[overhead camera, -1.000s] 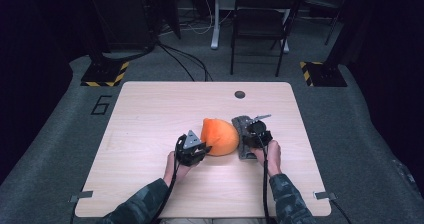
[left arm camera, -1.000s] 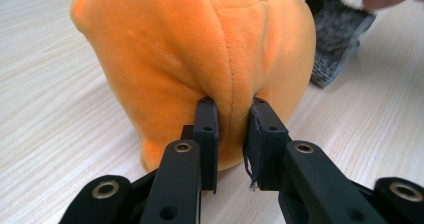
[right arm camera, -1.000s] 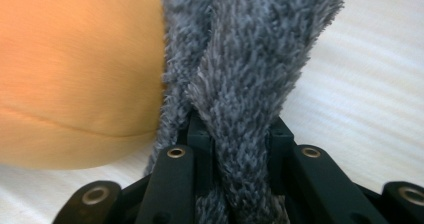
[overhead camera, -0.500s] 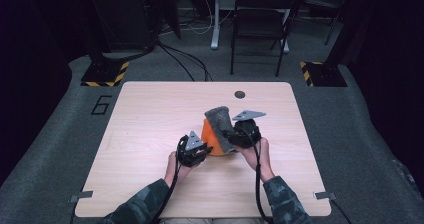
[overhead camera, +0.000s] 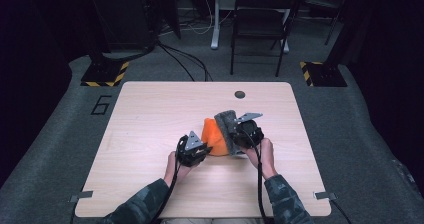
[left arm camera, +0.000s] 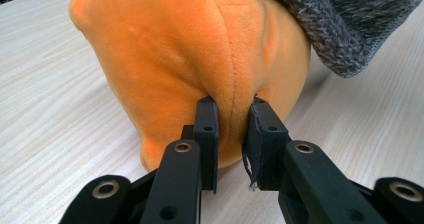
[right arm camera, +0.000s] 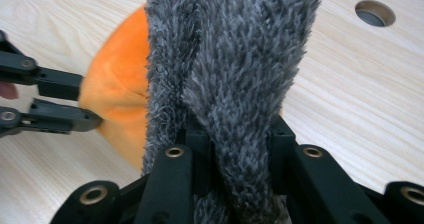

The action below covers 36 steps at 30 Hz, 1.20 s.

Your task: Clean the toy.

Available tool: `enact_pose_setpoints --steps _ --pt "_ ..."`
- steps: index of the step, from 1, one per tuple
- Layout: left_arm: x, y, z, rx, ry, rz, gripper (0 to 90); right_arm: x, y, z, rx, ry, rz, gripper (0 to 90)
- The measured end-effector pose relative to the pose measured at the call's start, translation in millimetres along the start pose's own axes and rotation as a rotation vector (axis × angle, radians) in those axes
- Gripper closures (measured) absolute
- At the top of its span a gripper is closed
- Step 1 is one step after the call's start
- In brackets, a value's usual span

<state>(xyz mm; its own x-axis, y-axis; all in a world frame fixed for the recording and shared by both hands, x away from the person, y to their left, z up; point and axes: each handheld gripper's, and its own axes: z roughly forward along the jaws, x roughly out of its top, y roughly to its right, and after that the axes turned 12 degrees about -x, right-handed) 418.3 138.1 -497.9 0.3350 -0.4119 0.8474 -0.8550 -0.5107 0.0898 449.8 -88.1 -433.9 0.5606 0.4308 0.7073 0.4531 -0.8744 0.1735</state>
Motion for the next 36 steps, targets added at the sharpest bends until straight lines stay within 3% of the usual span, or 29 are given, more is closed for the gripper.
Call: enact_pose_setpoints --steps 3,5,7,9,10,12,18,21,26,29,31,32,36 --pt "0.2 0.3 0.0 0.004 -0.002 0.004 76.6 -2.4 1.5 0.5 -0.027 -0.016 0.004 71.4" --pt "0.4 0.5 0.0 0.0 -0.001 0.002 76.6 -4.2 3.3 2.6 -0.063 -0.022 -0.031 71.4" --pt "0.4 0.2 0.5 0.001 0.003 0.002 76.6 -7.7 6.0 6.3 -0.092 -0.046 -0.027 71.4" --pt "0.1 -0.3 0.9 0.0 0.006 -0.002 76.6 -9.5 9.4 9.2 -0.091 -0.055 -0.018 71.4" --pt "-0.1 -0.6 0.8 0.0 0.006 -0.003 76.7 -12.8 15.9 14.1 -0.103 -0.089 0.008 71.4" --pt "-0.8 -1.7 -0.2 0.001 0.001 0.0 76.6 -18.7 20.5 21.7 -0.121 -0.117 0.002 71.4" --pt "-1.0 -1.7 0.2 -0.001 0.015 -0.005 76.5 -29.6 24.5 39.0 -0.111 -0.201 0.03 71.3" --pt "-1.4 -2.4 -0.6 0.004 0.015 -0.009 76.4 -27.5 29.2 35.3 -0.125 -0.175 0.017 71.6" --pt "-1.4 -4.0 -1.8 0.01 0.02 -0.021 76.0 -12.5 33.4 4.7 -0.105 -0.059 0.077 72.1" --pt "-1.1 -4.6 -0.8 0.013 0.021 -0.019 75.7 -3.1 27.0 -13.8 -0.044 0.001 0.087 72.2" --pt "-1.3 -5.0 -0.8 0.012 0.023 -0.02 75.5 -0.7 23.4 -15.5 -0.021 0.003 0.073 72.2" --pt "-1.7 -5.5 -0.9 0.013 0.023 -0.022 75.2 1.4 12.5 -12.7 0.007 -0.021 0.041 72.1" --pt "-0.6 -5.2 -5.7 0.018 0.016 -0.017 70.0 -1.4 -2.7 2.5 -0.061 -0.058 -0.049 72.0"
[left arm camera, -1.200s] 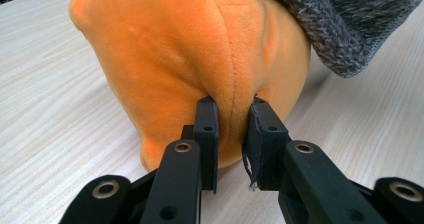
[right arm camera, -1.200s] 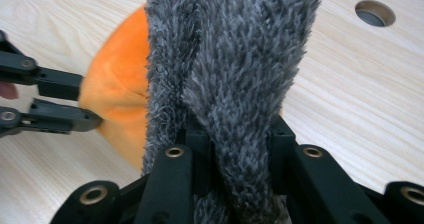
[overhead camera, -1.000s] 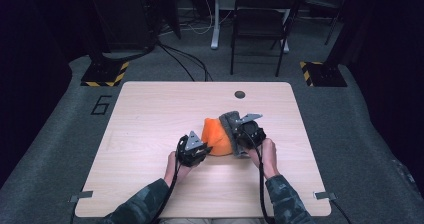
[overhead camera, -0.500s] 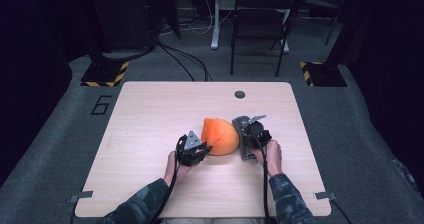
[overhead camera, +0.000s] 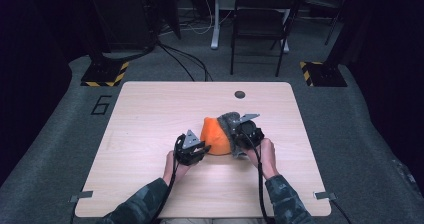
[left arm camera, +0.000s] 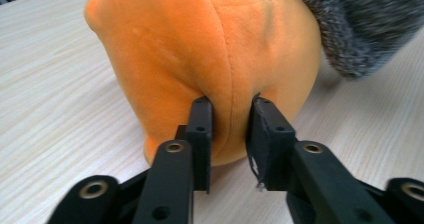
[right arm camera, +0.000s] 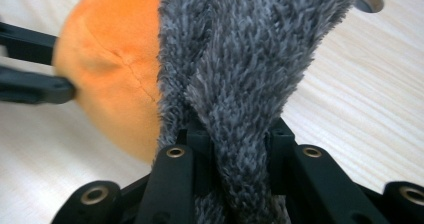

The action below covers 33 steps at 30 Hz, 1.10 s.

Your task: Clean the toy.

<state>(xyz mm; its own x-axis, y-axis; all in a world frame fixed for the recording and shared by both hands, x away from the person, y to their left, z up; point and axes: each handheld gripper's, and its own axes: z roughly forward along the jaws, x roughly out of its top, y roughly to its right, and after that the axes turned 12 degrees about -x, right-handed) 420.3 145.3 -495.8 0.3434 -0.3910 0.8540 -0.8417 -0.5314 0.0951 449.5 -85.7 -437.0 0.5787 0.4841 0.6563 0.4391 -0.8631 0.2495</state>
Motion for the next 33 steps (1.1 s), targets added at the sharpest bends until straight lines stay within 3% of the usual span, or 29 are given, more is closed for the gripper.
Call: enact_pose_setpoints --steps 2,7,10,13,14,16,20,24,28,32,33 --pt "1.8 1.3 -4.1 0.019 -0.013 0.02 64.0 -0.4 -0.9 3.4 -0.015 0.003 0.003 71.9" --pt "-0.9 -0.2 0.1 0.059 -0.048 0.011 41.5 -1.6 1.9 7.1 -0.026 0.006 0.007 71.9" --pt "-2.3 2.4 7.3 0.089 -0.07 0.051 37.7 -3.3 5.4 10.3 -0.019 0.009 0.029 71.8" --pt "-2.6 3.9 10.4 0.105 -0.067 0.067 40.5 -3.7 5.2 9.8 -0.014 0.005 0.033 71.9" --pt "-4.2 2.2 13.8 0.112 -0.054 0.069 50.0 -3.9 5.4 9.9 -0.012 0.006 0.035 71.8" --pt "-5.3 0.3 16.1 0.103 -0.039 0.06 60.2 -4.0 6.1 10.4 -0.008 0.011 0.043 71.8" --pt "-3.8 0.5 15.0 0.102 -0.03 0.072 73.2 -4.0 8.7 9.4 -0.008 0.012 0.05 71.7" --pt "3.0 1.7 7.3 0.077 -0.004 0.061 77.4 -1.8 11.7 3.7 -0.013 0.022 0.073 72.0" --pt "12.6 2.0 -4.9 0.035 0.039 -0.002 78.2 8.0 19.8 -22.0 0.055 0.109 0.126 72.1" --pt "14.2 4.7 -7.7 0.02 0.047 -0.019 78.2 14.6 9.3 -32.7 0.106 0.144 0.117 72.1" --pt "14.5 5.4 -9.0 -0.003 0.047 -0.032 78.2 15.6 3.7 -32.7 0.126 0.146 0.103 72.0"
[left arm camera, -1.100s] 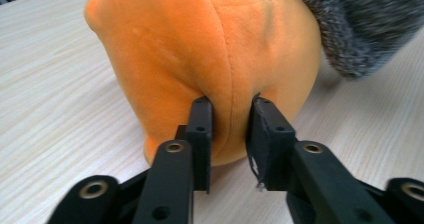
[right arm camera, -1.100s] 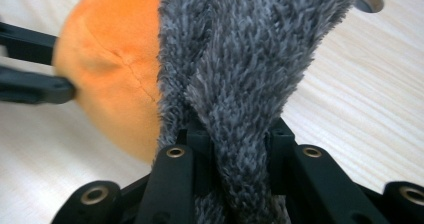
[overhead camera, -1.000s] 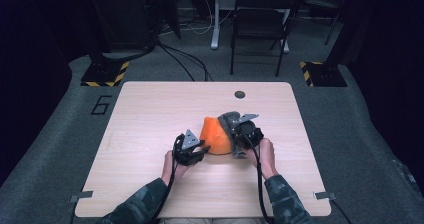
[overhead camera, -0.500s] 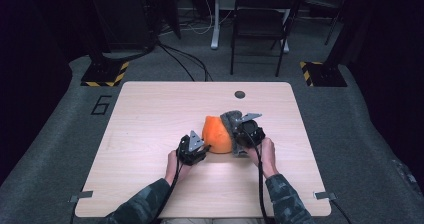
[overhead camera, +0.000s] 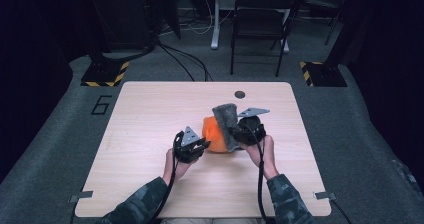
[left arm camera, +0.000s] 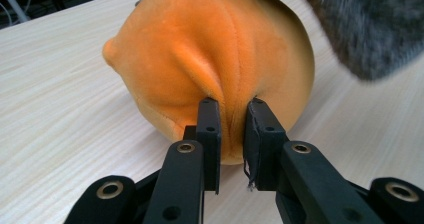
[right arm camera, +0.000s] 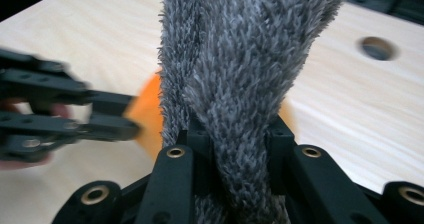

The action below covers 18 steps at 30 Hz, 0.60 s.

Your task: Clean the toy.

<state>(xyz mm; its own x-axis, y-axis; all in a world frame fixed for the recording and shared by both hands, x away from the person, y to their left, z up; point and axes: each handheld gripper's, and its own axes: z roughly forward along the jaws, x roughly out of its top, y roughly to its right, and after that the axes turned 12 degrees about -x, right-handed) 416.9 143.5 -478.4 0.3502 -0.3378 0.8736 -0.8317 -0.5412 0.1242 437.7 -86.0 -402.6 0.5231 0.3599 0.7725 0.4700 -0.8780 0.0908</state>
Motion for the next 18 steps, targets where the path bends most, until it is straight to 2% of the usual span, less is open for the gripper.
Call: enact_pose_setpoints --steps 1,2,3,4,5,8,9,10,11,14,17,18 --pt "0.5 2.9 0.6 -0.002 -0.003 0.008 78.1 -1.3 -13.1 6.3 -0.006 -0.02 -0.056 72.0" --pt "0.5 2.9 0.6 -0.002 -0.003 0.008 78.0 -2.7 -17.1 9.7 -0.016 -0.034 -0.06 72.0" --pt "-0.3 4.6 2.7 -0.003 -0.015 0.024 77.9 -5.0 -18.6 13.9 -0.042 -0.045 -0.086 72.0" --pt "-0.3 4.6 2.7 -0.003 -0.015 0.024 77.9 -5.0 -18.6 13.9 -0.042 -0.045 -0.086 72.0" --pt "-1.5 4.4 4.6 -0.003 -0.017 0.025 77.8 -8.8 -16.0 19.2 -0.071 -0.058 -0.105 71.9" --pt "-3.4 1.0 5.8 -0.007 -0.027 0.03 77.4 -10.8 -10.2 22.1 -0.074 -0.071 -0.092 71.8" --pt "-4.3 -0.8 5.6 -0.003 -0.026 0.027 77.3 -12.7 -5.0 24.4 -0.099 -0.091 -0.094 71.7" --pt "-4.3 -0.8 5.6 -0.003 -0.026 0.027 77.1 -12.7 -5.0 24.4 -0.099 -0.091 -0.094 71.7" --pt "-5.6 -1.6 5.3 -0.006 -0.035 0.027 76.9 -16.5 0.6 27.1 -0.109 -0.114 -0.079 71.7" --pt "-6.1 -2.1 5.6 -0.009 -0.039 0.027 76.6 -20.4 6.2 30.4 -0.134 -0.135 -0.087 71.8" --pt "-7.2 -3.2 6.4 -0.012 -0.037 0.02 76.4 -27.9 18.5 37.7 -0.153 -0.191 -0.044 71.7" --pt "-8.8 -4.3 7.0 -0.01 -0.032 0.018 76.3 -30.0 22.3 41.2 -0.156 -0.202 -0.049 71.6"
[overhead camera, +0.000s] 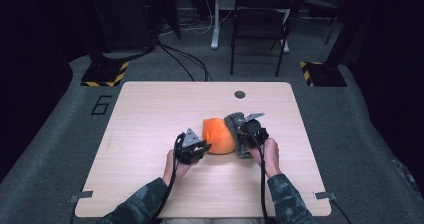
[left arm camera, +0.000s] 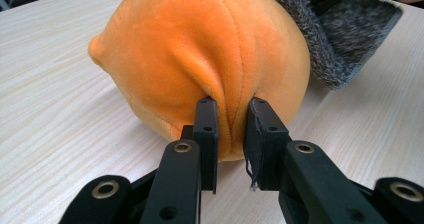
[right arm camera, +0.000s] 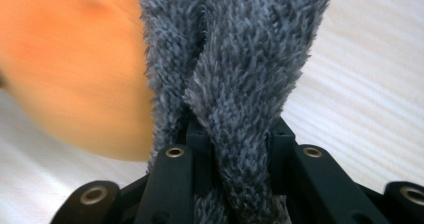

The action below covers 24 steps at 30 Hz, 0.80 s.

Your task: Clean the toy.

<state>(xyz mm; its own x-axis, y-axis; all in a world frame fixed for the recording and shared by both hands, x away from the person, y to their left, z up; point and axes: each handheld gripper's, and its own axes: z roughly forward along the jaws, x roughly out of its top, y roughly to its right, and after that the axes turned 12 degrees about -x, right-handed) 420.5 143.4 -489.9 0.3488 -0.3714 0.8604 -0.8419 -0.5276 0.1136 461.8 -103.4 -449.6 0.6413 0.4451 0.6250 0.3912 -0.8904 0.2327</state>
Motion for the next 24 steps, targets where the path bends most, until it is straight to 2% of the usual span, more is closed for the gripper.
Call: enact_pose_setpoints --steps 2,3,5,8,9,10,11,12,13,14,15,16,17,18,19,20,22,23,24 --pt "-0.5 -0.6 -0.1 0.003 -0.001 0.0 76.2 -2.0 1.7 3.9 -0.004 -0.021 0.015 71.6" --pt "-0.8 -0.8 -0.4 0.003 0.001 0.0 75.8 -6.7 6.4 13.9 -0.003 -0.051 0.03 71.4" --pt "-1.4 -0.8 -1.4 -0.004 0.009 0.01 75.6 -12.4 8.6 22.4 -0.018 -0.086 0.032 71.2" --pt "-0.8 -0.4 -1.6 0.003 0.01 0.023 75.5 -14.8 12.1 25.2 -0.014 -0.094 0.046 71.1" --pt "-1.3 -1.6 -1.3 0.001 0.014 0.017 75.5 -12.4 16.2 19.6 -0.018 -0.072 0.061 71.1" --pt "-1.3 -1.6 -1.3 0.001 0.014 0.017 75.5 -12.4 16.2 19.6 -0.018 -0.072 0.061 71.1" --pt "-2.2 -3.3 -1.7 -0.004 0.01 0.011 75.5 -7.1 20.3 8.8 0.003 -0.017 0.09 71.2" --pt "-2.8 -3.5 -1.4 0.002 0.018 0.007 75.5 -4.3 21.5 2.5 0.006 0.023 0.093 71.3" --pt "-2.9 -3.7 -1.8 0.002 0.017 0.007 75.4 -1.1 21.9 -4.0 0.032 0.052 0.1 71.2" --pt "-2.9 -3.7 -1.8 0.002 0.017 0.007 75.4 -1.1 21.9 -4.0 0.032 0.052 0.1 71.2" --pt "-2.6 -3.7 -2.2 0.004 0.013 0.015 75.4 4.7 17.0 -18.4 0.076 0.104 0.128 71.2" --pt "-2.6 -3.7 -2.2 0.004 0.013 0.015 75.3 7.1 13.8 -24.0 0.107 0.137 0.102 71.1" --pt "-2.1 -2.7 -2.5 -0.001 0.007 0.018 75.3 7.1 13.8 -24.0 0.107 0.137 0.102 71.1" --pt "-1.7 -1.7 -2.0 -0.002 0.009 0.025 75.3 10.0 7.8 -29.3 0.143 0.154 0.1 71.1" --pt "-1.2 0.7 -0.9 -0.002 0.011 0.031 75.2 14.7 -6.8 -37.8 0.169 0.179 0.065 71.0" --pt "-1.2 0.7 -0.9 -0.002 0.011 0.031 75.2 16.9 -13.7 -39.4 0.177 0.18 0.032 70.9" --pt "-1.7 1.2 -0.1 -0.007 0.007 0.039 75.2 19.0 -25.1 -38.0 0.171 0.167 0.001 70.7" --pt "-2.6 1.2 0.5 -0.01 0.007 0.035 75.2 19.0 -30.5 -33.8 0.135 0.155 -0.037 70.6" --pt "-3.2 0.4 0.2 -0.008 0.001 0.037 75.1 17.8 -32.2 -30.2 0.118 0.148 -0.053 70.5"
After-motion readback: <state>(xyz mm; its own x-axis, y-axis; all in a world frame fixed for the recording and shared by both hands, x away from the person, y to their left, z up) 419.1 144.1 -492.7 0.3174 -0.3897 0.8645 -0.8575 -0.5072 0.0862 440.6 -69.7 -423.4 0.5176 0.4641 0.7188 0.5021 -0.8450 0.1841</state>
